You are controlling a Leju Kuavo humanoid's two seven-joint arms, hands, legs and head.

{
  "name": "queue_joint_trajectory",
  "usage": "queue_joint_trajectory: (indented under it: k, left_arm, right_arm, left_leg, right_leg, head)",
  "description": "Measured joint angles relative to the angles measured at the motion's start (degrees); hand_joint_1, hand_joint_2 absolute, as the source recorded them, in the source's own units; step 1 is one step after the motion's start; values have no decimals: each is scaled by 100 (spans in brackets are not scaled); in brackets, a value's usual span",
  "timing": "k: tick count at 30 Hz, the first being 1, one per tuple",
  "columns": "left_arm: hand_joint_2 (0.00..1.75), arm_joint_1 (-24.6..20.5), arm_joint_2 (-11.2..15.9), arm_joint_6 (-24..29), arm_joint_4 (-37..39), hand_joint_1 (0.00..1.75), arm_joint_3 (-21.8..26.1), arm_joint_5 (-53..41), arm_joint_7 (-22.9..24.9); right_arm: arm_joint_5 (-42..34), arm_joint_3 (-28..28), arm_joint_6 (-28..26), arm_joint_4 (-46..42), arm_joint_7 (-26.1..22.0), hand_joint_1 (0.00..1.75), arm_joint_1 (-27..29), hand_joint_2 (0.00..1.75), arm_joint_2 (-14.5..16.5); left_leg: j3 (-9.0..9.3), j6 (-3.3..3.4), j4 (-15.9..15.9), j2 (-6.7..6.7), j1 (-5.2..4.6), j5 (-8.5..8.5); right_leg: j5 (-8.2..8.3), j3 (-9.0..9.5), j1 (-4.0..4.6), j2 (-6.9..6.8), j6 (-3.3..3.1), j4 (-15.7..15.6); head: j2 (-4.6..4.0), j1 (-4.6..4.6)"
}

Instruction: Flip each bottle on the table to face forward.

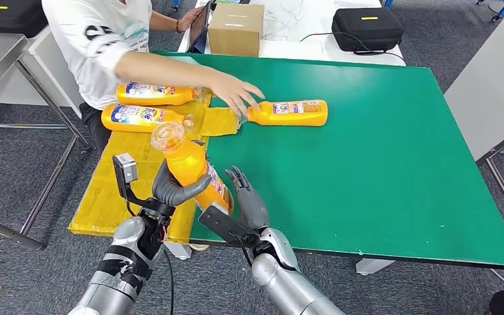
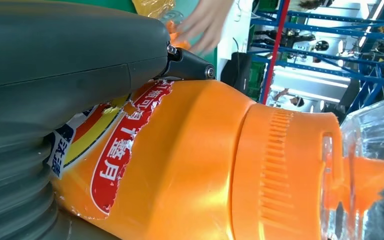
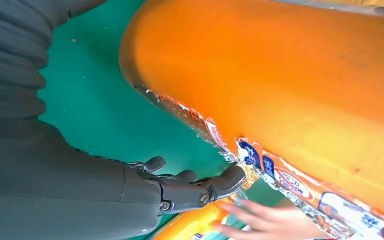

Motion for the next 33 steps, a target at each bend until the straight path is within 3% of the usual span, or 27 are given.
queue_joint_trajectory:
  k: [6,9,14,26,33]
  left_arm:
    - [175,8,18,356,-50,175,49,-239,-42]
    - [175,-10,97,1192,-81,175,101,-977,-167]
    - [175,-231,416,2944,-22,175,123,-3121,-342]
    - [175,-521,685,3245,258,175,152,-3659,-385]
    - [175,-868,899,4579,927,175,27,-5784,-90]
  right_arm:
    - [-108,-68,-36,-25,-28,0,7,175,-7]
    - [-245,-199,-90,-137,-90,0,32,175,-46]
    - [-432,-478,-102,-502,-201,0,115,175,-140]
    - [-486,-707,-78,-957,-225,0,234,175,-199]
    - [-1027,-910,-74,-1397,-546,0,401,175,-208]
  left_leg:
    - [0,0,0,0,0,0]
    - [0,0,0,1,0,0]
    - [0,-2,0,0,2,2]
    - [-1,-2,0,1,0,1]
    - [0,-2,0,2,1,2]
  right_leg:
    - [0,0,0,0,0,0]
    - [0,-1,0,0,0,0]
    - [0,-2,1,0,0,1]
    - [0,-2,0,0,0,0]
    - [1,-3,1,1,-1,1]
  head:
    - [0,0]
    - [0,0]
    - [0,0]
    - [0,1]
    - [0,1]
